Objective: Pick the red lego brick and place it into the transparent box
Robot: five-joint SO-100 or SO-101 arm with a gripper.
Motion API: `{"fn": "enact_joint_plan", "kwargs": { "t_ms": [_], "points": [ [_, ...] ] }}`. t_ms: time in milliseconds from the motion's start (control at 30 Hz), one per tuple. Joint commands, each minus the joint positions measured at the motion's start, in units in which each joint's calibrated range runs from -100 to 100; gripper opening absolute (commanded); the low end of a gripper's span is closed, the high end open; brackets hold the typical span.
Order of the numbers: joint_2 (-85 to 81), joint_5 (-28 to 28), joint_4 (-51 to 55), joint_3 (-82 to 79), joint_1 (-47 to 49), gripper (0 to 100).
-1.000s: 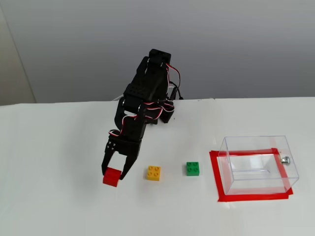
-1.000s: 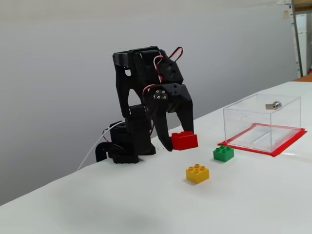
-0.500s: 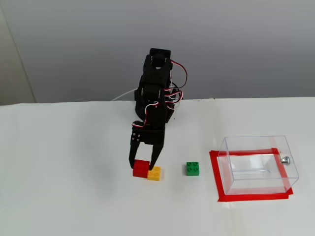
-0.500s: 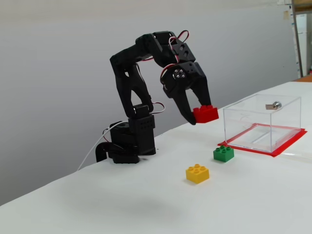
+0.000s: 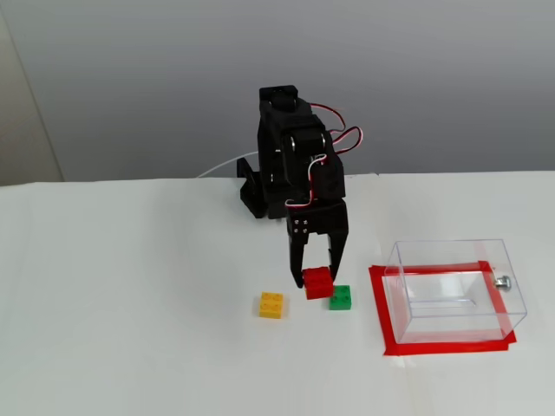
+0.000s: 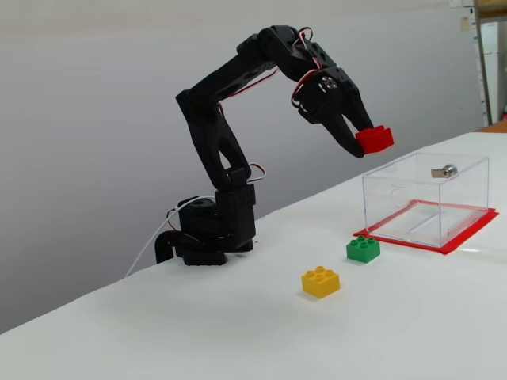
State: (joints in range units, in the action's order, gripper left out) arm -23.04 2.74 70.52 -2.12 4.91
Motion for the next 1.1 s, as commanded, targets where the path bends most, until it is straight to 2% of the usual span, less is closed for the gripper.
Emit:
{"fn": "enact_joint_plan", "kwargs": {
  "t_ms": [0, 267, 633, 1067],
  "points": [
    [-1.69, -0.28, 0.32, 3.38, 5.18, 14],
    [-0.08, -0.02, 0.32, 5.28, 17.01, 14],
    [7.81, -0.28, 0.32, 15.86, 32.24, 14],
    [16.38, -0.02, 0.23, 19.48, 43.63, 14]
  ]
}}
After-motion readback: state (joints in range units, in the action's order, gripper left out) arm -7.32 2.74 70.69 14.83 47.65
